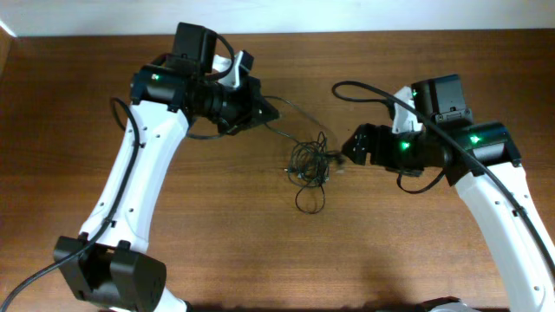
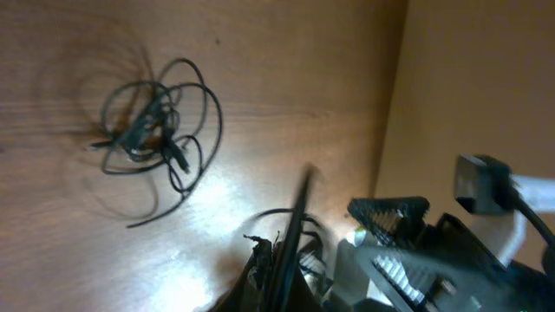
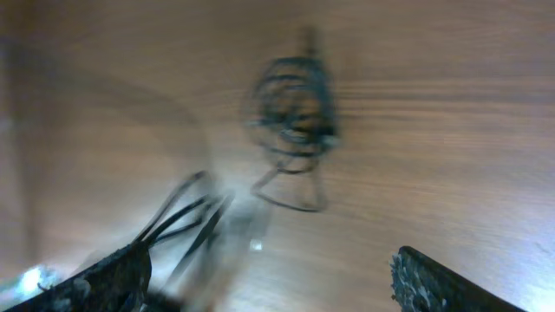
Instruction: Untangle cables
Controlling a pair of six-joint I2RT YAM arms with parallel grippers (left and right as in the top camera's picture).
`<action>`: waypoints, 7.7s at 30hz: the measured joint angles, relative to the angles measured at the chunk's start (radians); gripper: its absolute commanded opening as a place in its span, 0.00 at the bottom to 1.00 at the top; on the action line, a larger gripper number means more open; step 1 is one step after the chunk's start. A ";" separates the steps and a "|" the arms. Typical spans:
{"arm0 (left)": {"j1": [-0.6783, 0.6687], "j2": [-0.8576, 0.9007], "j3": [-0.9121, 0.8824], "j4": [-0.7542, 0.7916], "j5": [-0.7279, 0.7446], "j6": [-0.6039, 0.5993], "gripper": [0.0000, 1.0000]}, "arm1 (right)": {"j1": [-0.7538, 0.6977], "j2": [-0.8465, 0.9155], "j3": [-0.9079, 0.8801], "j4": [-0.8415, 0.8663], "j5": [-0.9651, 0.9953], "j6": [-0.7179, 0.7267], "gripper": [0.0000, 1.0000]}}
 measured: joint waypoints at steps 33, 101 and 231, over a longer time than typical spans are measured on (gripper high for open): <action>-0.052 0.000 0.000 0.175 0.517 0.078 0.00 | 0.018 0.109 0.000 0.078 -0.165 -0.019 0.89; -0.011 0.019 -0.017 0.484 0.689 -0.170 0.00 | 0.082 0.142 0.202 -0.257 0.405 0.257 0.98; 0.097 0.018 -0.009 0.346 0.726 -0.052 0.00 | 0.090 0.241 0.087 -0.023 0.034 -0.036 0.98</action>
